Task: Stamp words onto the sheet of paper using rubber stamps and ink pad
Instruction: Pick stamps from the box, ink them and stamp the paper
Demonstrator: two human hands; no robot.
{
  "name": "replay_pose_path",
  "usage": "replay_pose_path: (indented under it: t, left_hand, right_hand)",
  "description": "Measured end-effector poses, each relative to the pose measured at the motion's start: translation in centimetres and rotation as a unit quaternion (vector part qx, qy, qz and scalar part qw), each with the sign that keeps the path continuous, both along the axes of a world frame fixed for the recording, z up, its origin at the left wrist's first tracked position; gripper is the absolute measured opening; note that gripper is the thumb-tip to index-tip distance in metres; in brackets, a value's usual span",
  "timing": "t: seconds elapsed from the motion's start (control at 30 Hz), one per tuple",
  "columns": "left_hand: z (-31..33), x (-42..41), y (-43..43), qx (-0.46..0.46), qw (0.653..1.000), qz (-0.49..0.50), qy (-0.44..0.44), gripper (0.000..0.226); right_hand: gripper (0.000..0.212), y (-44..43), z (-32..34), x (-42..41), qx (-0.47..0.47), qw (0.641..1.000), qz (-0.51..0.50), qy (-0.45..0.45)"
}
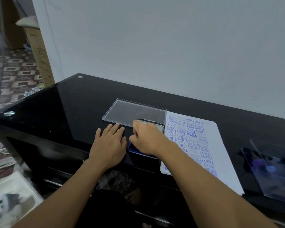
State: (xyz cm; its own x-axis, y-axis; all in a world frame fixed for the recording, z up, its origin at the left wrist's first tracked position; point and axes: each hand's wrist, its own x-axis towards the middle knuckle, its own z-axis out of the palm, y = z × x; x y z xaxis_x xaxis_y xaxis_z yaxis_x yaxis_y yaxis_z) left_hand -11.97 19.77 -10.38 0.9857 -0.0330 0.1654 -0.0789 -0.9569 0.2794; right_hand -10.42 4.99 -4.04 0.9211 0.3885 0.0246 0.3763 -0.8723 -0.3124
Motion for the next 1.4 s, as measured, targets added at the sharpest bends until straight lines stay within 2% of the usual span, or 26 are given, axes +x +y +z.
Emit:
replay_pose_path:
  t: [0.27, 0.6, 0.9, 1.4]
  left_hand:
    - [-0.1, 0.0, 0.0, -0.003, 1.0, 0.003, 0.001, 0.051]
    - [-0.2, 0.1, 0.1, 0.005, 1.0, 0.002, 0.002, 0.05]
    - [-0.2, 0.1, 0.1, 0.006, 1.0, 0.004, 0.002, 0.051]
    - [-0.1, 0.1, 0.1, 0.002, 1.0, 0.001, 0.0, 0.05]
  right_hand:
    - [0.01, -0.7, -0.7, -0.7, 0.032, 0.999, -0.014, -0.016]
    - [0.012, 0.4, 0.5, -0.3, -0.01, 1.0, -0.014, 0.012]
    - [0.013, -0.2, -0.2, -0.8, 0.016, 1.0, -0.026, -0.002]
    - [0.014, 0.1, 0.4, -0.7, -0.015, 1.0, -0.022, -0.005]
